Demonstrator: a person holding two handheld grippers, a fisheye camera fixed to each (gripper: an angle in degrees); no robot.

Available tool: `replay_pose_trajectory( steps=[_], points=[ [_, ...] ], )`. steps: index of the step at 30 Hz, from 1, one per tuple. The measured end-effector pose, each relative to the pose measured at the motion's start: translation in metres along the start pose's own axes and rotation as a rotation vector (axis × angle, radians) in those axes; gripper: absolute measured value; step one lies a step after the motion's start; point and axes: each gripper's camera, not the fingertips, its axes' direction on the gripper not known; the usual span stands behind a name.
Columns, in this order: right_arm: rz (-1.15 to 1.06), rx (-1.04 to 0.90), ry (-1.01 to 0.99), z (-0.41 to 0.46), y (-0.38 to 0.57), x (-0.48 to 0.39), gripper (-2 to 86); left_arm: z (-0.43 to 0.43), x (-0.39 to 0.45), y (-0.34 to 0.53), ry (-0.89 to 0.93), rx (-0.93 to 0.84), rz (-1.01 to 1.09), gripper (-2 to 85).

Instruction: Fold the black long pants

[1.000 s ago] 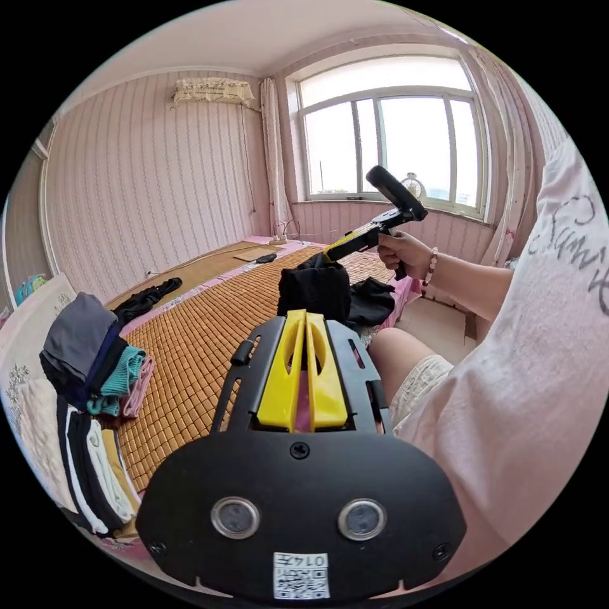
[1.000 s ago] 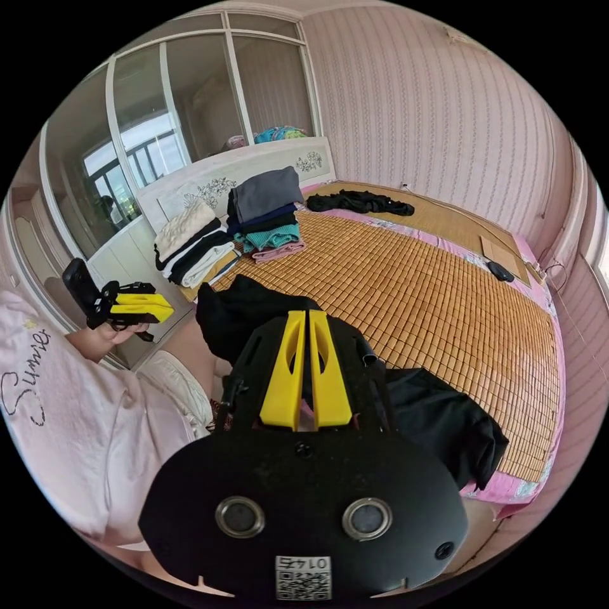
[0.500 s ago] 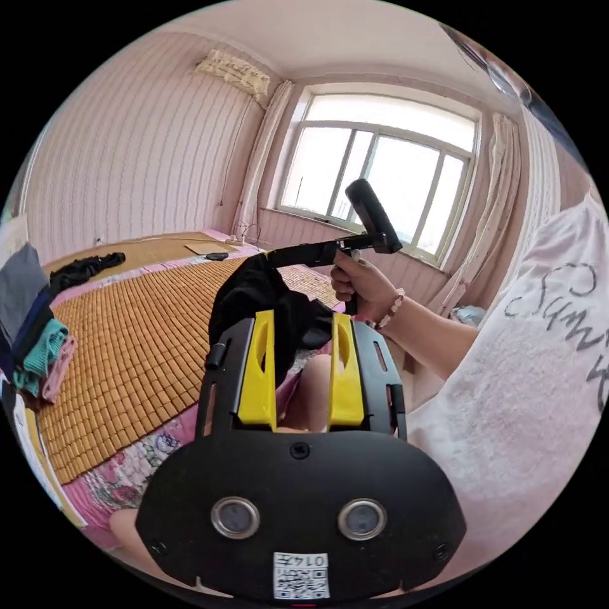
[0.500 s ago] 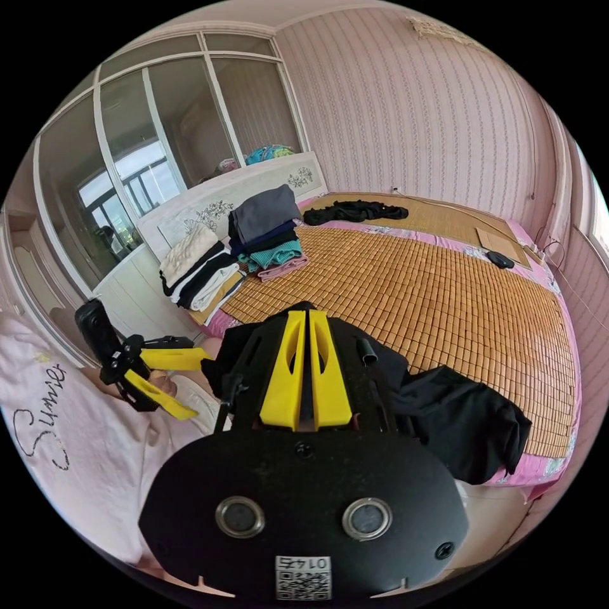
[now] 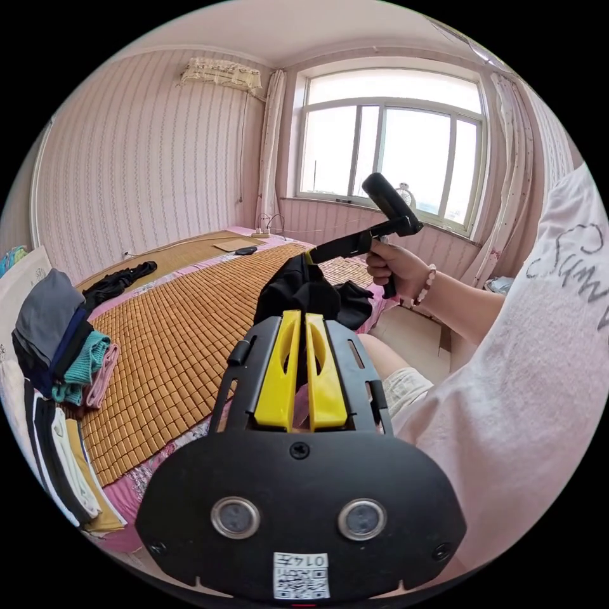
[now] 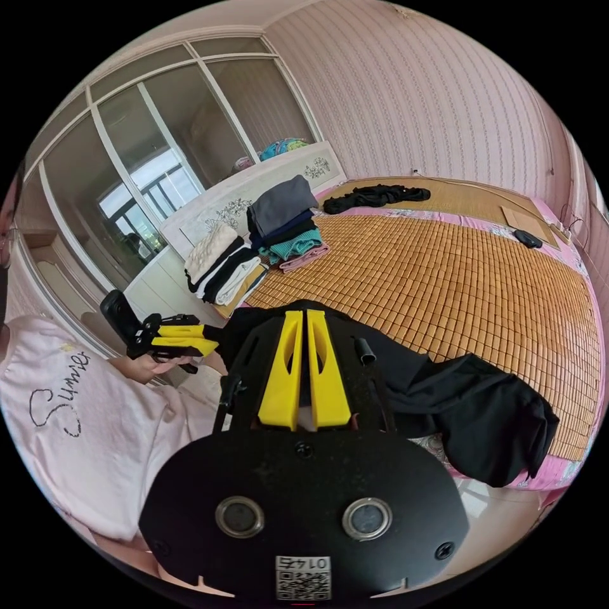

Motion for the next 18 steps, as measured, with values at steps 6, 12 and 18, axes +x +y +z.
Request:
replay_pose_trajectory(
  steps=[6, 12, 18],
  points=[
    [0.043, -0.006, -0.18, -0.001, 0.012, 0.032, -0.2, -0.001, -0.004, 0.006, -0.102, -0.008, 0.012, -1.0],
    [0.152, 0.064, -0.305, -0.003, 0.03, 0.07, 0.4, 0.004, 0.007, 0.003, -0.144, -0.018, 0.13, -1.0],
    [0.164, 0.081, -0.298, 0.0, 0.025, 0.092, 1.3, 0.001, 0.028, 0.006, -0.021, 0.025, 0.261, -1.0]
  ],
)
